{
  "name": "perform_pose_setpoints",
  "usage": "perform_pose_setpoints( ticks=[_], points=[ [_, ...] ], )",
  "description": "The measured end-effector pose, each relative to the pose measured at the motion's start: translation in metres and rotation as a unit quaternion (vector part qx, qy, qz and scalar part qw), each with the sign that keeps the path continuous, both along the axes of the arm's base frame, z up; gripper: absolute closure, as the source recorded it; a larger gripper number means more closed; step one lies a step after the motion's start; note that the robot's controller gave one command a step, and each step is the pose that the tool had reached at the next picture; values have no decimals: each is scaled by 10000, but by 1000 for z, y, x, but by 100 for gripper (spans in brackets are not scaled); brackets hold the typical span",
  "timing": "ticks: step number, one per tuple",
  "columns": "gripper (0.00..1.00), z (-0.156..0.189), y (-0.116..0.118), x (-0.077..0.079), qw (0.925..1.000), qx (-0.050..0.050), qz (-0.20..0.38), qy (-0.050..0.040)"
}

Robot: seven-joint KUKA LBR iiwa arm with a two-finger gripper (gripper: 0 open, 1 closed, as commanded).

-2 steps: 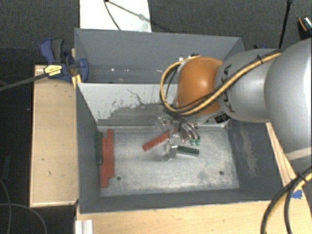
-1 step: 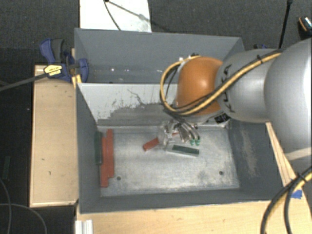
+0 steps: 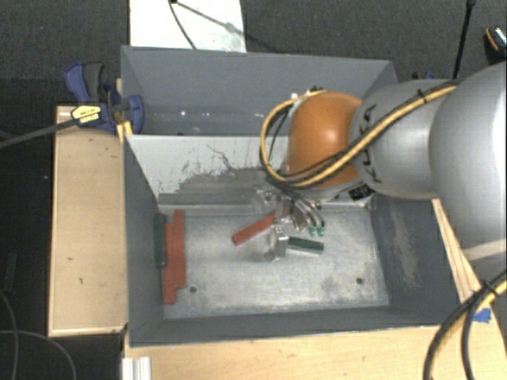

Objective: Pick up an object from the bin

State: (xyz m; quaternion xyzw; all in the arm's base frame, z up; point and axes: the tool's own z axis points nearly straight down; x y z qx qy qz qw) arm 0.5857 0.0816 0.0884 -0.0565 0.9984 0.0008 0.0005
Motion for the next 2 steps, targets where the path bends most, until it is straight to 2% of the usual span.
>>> perform_pose_setpoints(
  ticks=[1,2],
  points=[
    [100,0,0,0,10000,1,-6,0],
    [0,0,0,0,10000,0,-9,0]
  ],
)
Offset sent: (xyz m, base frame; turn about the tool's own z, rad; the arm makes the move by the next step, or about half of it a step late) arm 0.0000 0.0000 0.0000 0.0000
